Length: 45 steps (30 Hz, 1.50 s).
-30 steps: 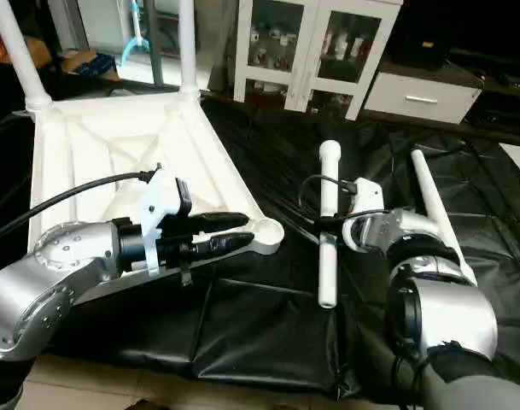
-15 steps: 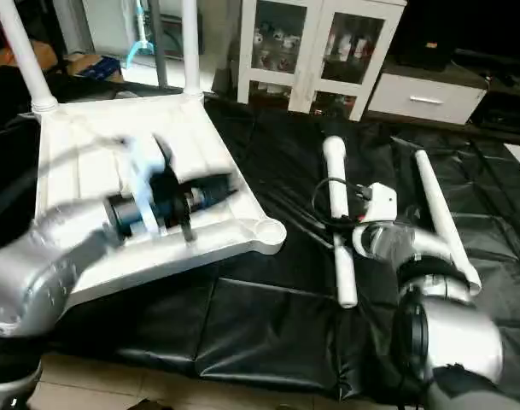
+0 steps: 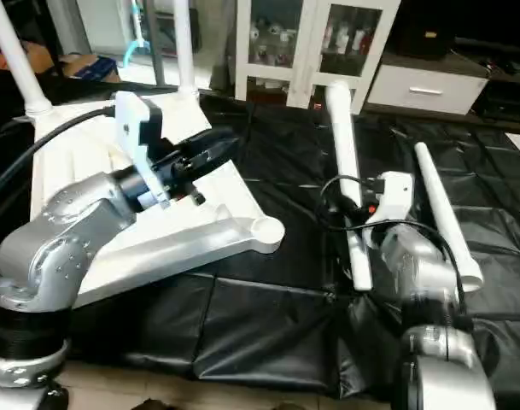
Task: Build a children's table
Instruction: Insert table leg to table base
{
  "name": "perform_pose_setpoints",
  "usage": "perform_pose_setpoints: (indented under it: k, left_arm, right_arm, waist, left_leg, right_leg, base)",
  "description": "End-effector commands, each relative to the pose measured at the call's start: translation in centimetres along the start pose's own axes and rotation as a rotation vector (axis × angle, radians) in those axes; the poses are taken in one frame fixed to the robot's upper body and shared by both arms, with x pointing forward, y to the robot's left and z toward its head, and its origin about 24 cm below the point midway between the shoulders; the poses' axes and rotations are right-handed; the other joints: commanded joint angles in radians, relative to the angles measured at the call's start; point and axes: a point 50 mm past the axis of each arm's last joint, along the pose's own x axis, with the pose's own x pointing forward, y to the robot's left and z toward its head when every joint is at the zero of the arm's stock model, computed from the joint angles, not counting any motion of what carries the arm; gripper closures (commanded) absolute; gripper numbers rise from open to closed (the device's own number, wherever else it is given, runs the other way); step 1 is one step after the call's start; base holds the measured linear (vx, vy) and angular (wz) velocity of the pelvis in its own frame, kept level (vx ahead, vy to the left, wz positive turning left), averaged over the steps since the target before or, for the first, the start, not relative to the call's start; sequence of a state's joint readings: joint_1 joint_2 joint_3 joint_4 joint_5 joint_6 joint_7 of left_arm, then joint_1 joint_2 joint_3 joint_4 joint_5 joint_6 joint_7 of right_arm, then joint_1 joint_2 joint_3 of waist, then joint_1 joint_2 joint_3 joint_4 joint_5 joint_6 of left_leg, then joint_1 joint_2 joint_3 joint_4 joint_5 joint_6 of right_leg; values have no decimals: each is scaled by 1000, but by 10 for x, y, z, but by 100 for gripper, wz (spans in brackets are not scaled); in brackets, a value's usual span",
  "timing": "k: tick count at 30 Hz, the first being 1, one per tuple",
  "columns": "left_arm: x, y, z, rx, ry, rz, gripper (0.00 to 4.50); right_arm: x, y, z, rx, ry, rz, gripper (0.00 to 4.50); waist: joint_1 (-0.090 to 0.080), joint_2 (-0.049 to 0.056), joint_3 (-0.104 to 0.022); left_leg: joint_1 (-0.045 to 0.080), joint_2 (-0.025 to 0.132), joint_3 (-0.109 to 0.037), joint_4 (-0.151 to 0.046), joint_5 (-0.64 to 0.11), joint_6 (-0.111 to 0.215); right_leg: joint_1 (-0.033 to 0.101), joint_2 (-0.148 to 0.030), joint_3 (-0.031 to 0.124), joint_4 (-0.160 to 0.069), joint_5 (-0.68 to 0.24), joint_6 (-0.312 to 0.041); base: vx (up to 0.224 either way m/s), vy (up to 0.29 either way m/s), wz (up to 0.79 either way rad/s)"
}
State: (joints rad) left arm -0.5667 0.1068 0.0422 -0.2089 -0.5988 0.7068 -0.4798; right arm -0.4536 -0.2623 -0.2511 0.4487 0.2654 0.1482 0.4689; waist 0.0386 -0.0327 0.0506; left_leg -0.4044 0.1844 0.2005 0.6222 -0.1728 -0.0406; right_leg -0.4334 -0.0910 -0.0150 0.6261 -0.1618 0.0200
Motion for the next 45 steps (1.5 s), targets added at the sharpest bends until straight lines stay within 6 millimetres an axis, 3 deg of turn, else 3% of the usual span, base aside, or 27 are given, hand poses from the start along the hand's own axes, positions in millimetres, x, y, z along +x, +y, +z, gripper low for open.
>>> perform_pose_setpoints:
  k: [1, 3, 10, 15, 16, 20, 27, 33, 39, 45]
  left_arm:
    - [6, -8, 4, -51, -10, -40, 279]
    - [16, -20, 1, -114, -13, -101, 252]
    - [26, -31, -5, -214, -15, -134, 196]
    - [28, -31, 2, -290, -77, -140, 183]
    - [28, -31, 3, -299, -88, -150, 170]
    - [29, -29, -1, -256, -60, -119, 147]
    - [30, -24, -9, -230, -15, -64, 142]
    - [22, -20, -7, -236, -20, -57, 142]
    - [19, -14, -8, -225, -18, -4, 74]
    - [22, -14, -10, -219, -7, 10, 66]
  right_arm:
    - [0, 13, 27, -79, -134, 72, 304]
    - [-4, 35, 40, -148, -233, 167, 304]
    - [-8, 68, 57, -274, -371, 298, 304]
    - [-10, 81, 58, -331, -368, 369, 304]
    - [-11, 85, 57, -349, -367, 396, 304]
    - [-15, 97, 55, -384, -374, 461, 304]
    - [-16, 103, 56, -390, -386, 451, 304]
    - [-15, 97, 62, -398, -407, 389, 304]
    - [-15, 97, 70, -406, -440, 375, 304]
    - [-15, 100, 73, -417, -459, 368, 304]
  waist:
    - [3, 0, -70]
    - [3, 1, -68]
    - [-2, -1, -65]
    - [-4, 1, -67]
    - [-4, -2, -66]
    - [-1, 0, -67]
    - [0, 2, -68]
    - [-4, 7, -66]
    - [-4, 7, -66]
    - [-4, 7, -68]
  left_leg:
    - [24, 26, -16, -81, -300, -12]
    - [25, 27, -16, -81, -317, -4]
    - [21, 26, -19, -83, -348, -14]
    - [21, 27, -20, -86, -325, -4]
    - [21, 28, -19, -86, -323, -1]
    - [21, 28, -19, -85, -291, 15]
    - [21, 29, -19, -84, -269, 16]
    - [24, 28, -20, -86, -303, -4]
    - [25, 29, -20, -87, -309, -6]
    - [23, 28, -20, -86, -293, -1]
  right_leg:
    - [48, -18, 10, -84, -260, -169]
    - [44, -18, 10, -89, -294, -154]
    - [40, -17, 10, -98, -355, -114]
    - [45, -13, 10, -94, -273, -127]
    - [45, -13, 10, -95, -270, -128]
    - [49, -16, 12, -92, -230, -134]
    - [52, -18, 13, -89, -209, -142]
    - [48, -15, 12, -91, -238, -133]
    - [48, -15, 12, -91, -232, -131]
    - [50, -15, 13, -89, -206, -135]
  base:
    - [0, 0, 0]
    - [0, 0, 0]
    - [0, 0, 0]
    - [0, 0, 0]
    - [0, 0, 0]
    - [0, 0, 0]
    - [0, 0, 0]
    - [0, 0, 0]
    - [0, 0, 0]
    - [0, 0, 0]
